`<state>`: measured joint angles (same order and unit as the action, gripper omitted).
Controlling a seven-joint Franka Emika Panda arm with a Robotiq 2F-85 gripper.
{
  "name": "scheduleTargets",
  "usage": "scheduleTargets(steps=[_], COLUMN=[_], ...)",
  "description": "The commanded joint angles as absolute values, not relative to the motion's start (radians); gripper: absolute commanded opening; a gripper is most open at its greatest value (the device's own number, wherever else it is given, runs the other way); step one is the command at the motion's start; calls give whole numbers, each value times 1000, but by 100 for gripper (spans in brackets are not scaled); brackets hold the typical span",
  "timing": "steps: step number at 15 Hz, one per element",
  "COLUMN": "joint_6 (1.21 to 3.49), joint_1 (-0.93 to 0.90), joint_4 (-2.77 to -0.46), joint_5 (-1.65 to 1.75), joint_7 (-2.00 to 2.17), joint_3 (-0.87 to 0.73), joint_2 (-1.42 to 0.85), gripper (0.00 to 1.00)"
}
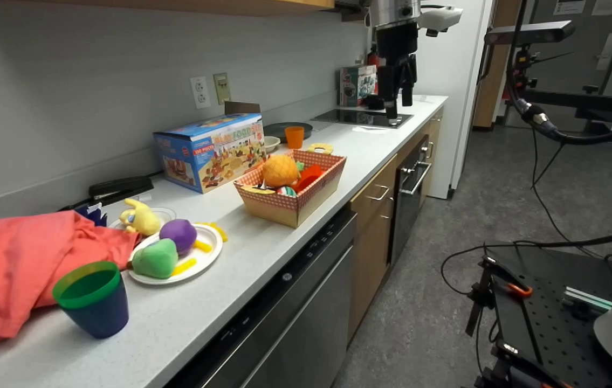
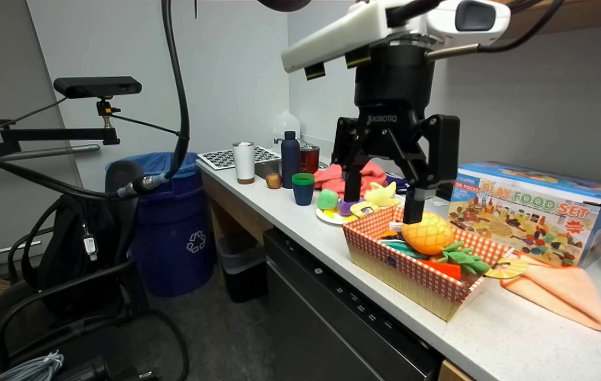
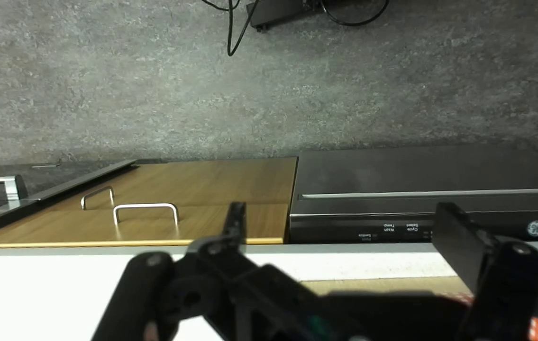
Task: Remove the toy pineapple from the fruit box and put it on the counter
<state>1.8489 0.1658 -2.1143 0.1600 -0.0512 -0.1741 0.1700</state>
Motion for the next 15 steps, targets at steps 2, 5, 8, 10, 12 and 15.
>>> scheduleTargets(steps=[2, 5, 8, 10, 12, 15], joint_6=[1838, 1830, 1825, 1815, 1831, 1847], joint_1=[159, 149, 137, 133, 131, 137], joint_4=[-2087, -2041, -1969, -1909, -1846, -1745], joint_5=[137, 108, 79, 68, 53, 31], joint_7=[-53, -44, -30, -24, -26, -31], joint_3=[-169, -156, -138, -130, -127, -126], joint_2=[139, 91, 28, -21, -75, -163], gripper=[100, 100, 100, 100, 100, 100])
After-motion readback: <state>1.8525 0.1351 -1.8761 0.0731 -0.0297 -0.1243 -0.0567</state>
